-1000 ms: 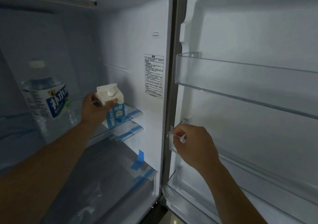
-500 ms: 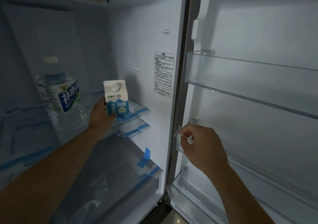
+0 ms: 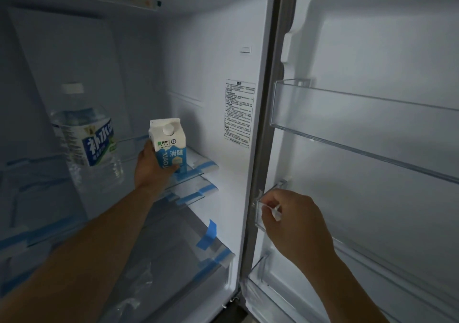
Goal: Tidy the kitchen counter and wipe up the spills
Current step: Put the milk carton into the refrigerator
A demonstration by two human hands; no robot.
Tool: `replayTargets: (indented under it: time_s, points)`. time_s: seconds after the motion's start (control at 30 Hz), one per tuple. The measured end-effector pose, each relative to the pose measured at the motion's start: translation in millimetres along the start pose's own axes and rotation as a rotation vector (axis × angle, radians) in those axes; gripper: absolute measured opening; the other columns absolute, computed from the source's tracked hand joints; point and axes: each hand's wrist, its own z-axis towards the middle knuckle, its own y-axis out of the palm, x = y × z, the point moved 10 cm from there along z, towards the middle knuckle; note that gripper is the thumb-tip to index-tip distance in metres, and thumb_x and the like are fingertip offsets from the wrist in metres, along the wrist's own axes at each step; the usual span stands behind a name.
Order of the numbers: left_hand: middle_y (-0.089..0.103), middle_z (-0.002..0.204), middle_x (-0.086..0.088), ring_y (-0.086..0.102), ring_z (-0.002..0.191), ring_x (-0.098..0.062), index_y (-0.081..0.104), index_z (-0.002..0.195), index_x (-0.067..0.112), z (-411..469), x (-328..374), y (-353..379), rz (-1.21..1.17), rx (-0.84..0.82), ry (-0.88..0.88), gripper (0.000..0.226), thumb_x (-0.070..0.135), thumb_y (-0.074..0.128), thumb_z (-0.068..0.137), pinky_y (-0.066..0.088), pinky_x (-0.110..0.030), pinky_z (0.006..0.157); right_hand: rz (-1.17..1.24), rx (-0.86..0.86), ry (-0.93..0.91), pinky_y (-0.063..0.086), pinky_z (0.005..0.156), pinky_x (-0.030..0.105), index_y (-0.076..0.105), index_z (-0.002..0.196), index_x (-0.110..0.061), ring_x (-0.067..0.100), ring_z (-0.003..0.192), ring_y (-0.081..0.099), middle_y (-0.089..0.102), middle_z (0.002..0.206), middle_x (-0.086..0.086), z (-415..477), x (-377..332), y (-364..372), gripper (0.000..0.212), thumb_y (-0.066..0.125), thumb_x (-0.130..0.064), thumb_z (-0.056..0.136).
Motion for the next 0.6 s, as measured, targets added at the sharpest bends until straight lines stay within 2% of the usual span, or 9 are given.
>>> replayTargets:
  time_s: [0.1,0.2,0.37,0.47,0.53,0.6]
  points:
    - [0.058,0.120,-0.015,0.059,0.107,-0.032,0.045,0.122,0.011,-0.9,-1.9,-6.8,0.069,0.060,-0.058,0.068,0.025,0.078,0.065,0.050,-0.046,0.090,0.013,-0.052,0.050,0.041,0.106,0.032,0.053,0.127,-0.020,0.015,0.112,0.058,0.062,0.124,-0.002,-2.1,8.4,7.6,0.046,0.048,-0.045,0.089]
    - [0.054,0.122,-0.015,0.057,0.108,-0.031,0.043,0.124,0.009,-17.3,1.7,-8.8,0.098,0.038,-0.069,0.067,0.022,0.077,0.067,0.048,-0.042,0.091,-0.001,-0.029,0.028,0.044,0.102,0.033,0.055,0.124,-0.020,0.015,0.108,0.060,0.064,0.120,-0.001,-1.9,3.8,4.7,0.043,0.049,-0.044,0.089]
    - [0.046,0.129,-0.014,0.046,0.118,-0.027,0.037,0.132,0.011,-60.6,29.5,-21.4,0.120,0.040,0.072,0.075,0.020,0.078,0.070,0.043,-0.042,0.097,-0.034,0.035,-0.046,0.049,0.095,0.029,0.059,0.116,-0.023,0.014,0.099,0.064,0.067,0.113,-0.004,-6.5,-14.9,-12.7,0.031,0.052,-0.039,0.090]
    - [0.044,0.131,-0.015,0.044,0.121,-0.028,0.036,0.134,0.010,-81.0,50.6,-30.0,0.104,0.027,0.141,0.076,0.016,0.077,0.071,0.040,-0.038,0.097,-0.081,-0.021,-0.049,0.047,0.093,0.028,0.055,0.120,-0.027,0.014,0.103,0.062,0.065,0.118,-0.006,-16.3,-13.8,-21.8,0.033,0.051,-0.041,0.090]
    - [0.042,0.135,-0.014,0.044,0.122,-0.028,0.033,0.137,0.010,-95.0,69.3,-27.1,0.047,-0.024,0.180,0.076,0.014,0.076,0.074,0.039,-0.036,0.098,-0.164,-0.044,-0.016,0.046,0.089,0.027,0.052,0.121,-0.030,0.013,0.101,0.062,0.064,0.116,-0.008,-27.2,-1.3,-36.4,0.036,0.052,-0.044,0.089]
    - [0.043,0.136,-0.009,0.044,0.121,-0.024,0.034,0.138,0.013,-110.3,92.9,-13.3,0.015,-0.125,0.230,0.072,0.019,0.073,0.077,0.041,-0.037,0.100,-0.193,-0.027,0.021,0.044,0.081,0.023,0.053,0.118,-0.032,0.008,0.091,0.060,0.064,0.107,-0.013,-43.1,16.0,-55.9,0.037,0.055,-0.050,0.085]
